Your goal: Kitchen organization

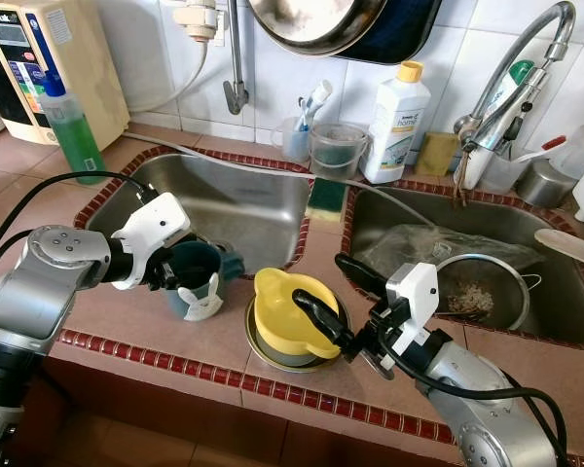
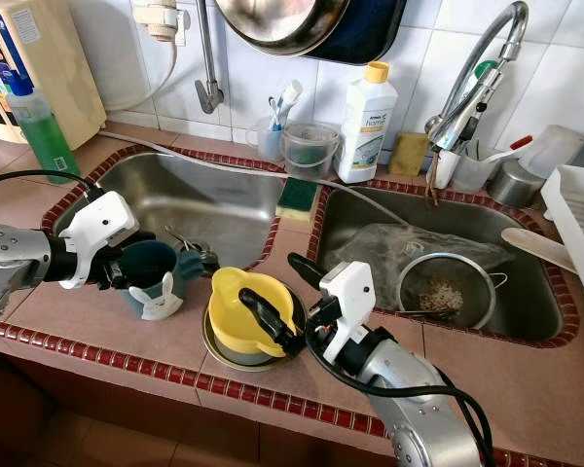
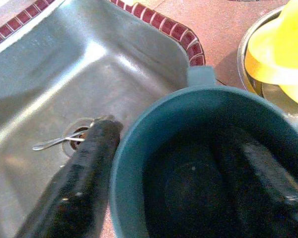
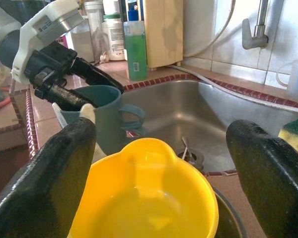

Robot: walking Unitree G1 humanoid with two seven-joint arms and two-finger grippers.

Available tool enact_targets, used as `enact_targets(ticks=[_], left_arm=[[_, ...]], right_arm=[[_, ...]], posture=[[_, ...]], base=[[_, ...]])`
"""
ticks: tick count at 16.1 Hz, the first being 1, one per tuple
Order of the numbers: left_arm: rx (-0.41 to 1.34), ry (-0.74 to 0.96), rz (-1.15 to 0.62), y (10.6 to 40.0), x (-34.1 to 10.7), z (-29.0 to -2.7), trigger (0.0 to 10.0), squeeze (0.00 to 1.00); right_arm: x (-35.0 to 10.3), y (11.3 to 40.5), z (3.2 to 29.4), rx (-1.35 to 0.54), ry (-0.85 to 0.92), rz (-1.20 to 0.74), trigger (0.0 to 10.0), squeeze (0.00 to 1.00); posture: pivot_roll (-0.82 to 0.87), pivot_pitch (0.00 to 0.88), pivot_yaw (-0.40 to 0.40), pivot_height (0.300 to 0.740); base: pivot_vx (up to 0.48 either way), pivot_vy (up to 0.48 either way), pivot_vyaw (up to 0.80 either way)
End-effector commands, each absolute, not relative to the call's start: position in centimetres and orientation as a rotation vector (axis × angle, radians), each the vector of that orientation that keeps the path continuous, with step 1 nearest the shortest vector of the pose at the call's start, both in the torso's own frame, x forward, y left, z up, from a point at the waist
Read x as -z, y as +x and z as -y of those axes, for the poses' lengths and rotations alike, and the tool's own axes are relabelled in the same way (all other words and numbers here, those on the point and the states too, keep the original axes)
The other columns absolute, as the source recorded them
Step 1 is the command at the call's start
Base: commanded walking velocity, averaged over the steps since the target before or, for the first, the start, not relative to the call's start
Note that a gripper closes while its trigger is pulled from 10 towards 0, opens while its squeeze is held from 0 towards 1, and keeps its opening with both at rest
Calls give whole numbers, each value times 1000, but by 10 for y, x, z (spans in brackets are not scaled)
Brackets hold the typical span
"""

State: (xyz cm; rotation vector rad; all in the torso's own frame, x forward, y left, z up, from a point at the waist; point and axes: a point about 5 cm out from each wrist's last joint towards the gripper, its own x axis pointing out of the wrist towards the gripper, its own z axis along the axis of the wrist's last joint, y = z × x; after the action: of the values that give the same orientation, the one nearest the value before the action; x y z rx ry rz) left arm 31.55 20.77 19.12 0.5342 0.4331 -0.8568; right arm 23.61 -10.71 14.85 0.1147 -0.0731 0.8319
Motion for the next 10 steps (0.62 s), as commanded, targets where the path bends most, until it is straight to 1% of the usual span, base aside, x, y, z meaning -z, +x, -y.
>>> enact_targets(ticks=[1,10], left_arm=[[873,540,-434,316,-193,-205,0,0],[908,532,-441,315,-193,-202,0,0]], right_arm=[[-152,234,107,-830,104,90,10000,0],[-151,235,108,-826,101,90,10000,0]], posture=[[-51,0,4,740],[-51,0,5,740]], base=[[0,0,0],[0,0,0]])
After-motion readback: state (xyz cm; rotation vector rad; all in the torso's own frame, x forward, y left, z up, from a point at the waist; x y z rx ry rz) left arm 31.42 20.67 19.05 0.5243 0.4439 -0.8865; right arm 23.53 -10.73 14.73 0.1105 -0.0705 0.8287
